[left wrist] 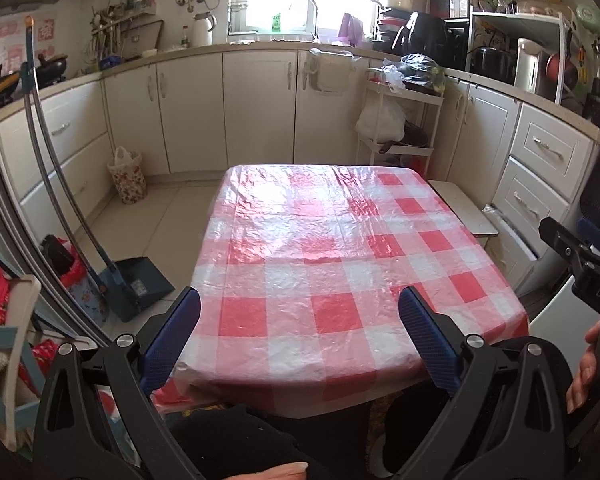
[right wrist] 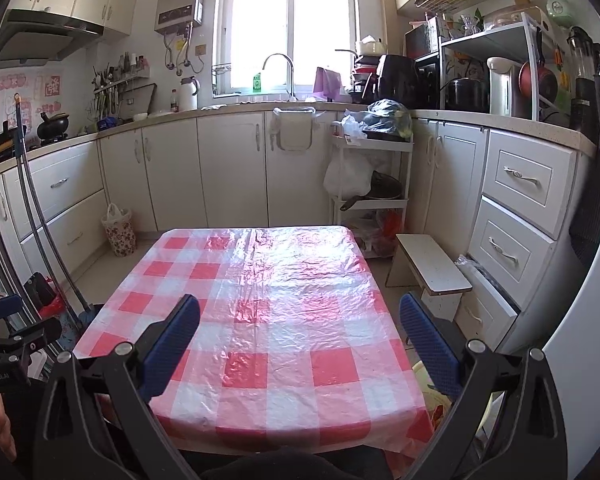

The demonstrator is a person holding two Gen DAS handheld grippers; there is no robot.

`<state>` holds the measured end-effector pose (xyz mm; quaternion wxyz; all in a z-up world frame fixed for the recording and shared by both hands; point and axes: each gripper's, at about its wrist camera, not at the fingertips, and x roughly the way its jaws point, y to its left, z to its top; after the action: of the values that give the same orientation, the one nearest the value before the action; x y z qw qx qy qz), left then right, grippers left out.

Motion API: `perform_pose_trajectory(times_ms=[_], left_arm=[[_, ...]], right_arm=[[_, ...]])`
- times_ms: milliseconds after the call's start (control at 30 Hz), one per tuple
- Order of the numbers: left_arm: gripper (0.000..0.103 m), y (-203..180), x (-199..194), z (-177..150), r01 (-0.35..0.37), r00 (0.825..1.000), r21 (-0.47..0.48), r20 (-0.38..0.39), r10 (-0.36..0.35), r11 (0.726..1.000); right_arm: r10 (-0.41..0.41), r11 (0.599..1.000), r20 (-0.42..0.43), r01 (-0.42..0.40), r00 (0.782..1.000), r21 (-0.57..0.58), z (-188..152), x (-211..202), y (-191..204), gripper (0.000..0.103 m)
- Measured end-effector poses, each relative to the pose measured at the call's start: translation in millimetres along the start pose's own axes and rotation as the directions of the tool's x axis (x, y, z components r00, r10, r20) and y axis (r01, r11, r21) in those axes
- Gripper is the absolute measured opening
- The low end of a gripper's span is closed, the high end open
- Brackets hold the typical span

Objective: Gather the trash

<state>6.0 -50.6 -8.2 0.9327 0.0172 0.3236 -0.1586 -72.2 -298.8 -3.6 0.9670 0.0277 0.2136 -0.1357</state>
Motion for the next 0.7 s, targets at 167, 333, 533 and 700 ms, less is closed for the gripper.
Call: perform_pose_trajectory(times_ms=[167,333,533,700], left_arm=[[0.096,-7,-17,-5,-0.013,0.994,0.041,0.108,0.008,0.999],[0.096,-21,-28,0,-0.053,0.983,0.126,0.18,0.029,0.991],[0.096,-16,-19,2,-0.162,0.969,0.119,0.206,0.135,0.98],[0.096,-4,-21,1,-0.198,0.959,0.056,0.218,0.181,0.979]], right_arm=[[-0.004,1.0,-0.009,0.004,1.0,0.006,-1,1,-2,0.096],[-0.012,1.0,-0.006,0.012,1.0,0.0,-1,-1,2,0.096],[-0.029,0.999,0.013,0.03,0.999,-0.028,1,-3,9,0.096],[-0.029,1.0,0.02,0.029,0.999,-0.012,2,-4,6,0.096]])
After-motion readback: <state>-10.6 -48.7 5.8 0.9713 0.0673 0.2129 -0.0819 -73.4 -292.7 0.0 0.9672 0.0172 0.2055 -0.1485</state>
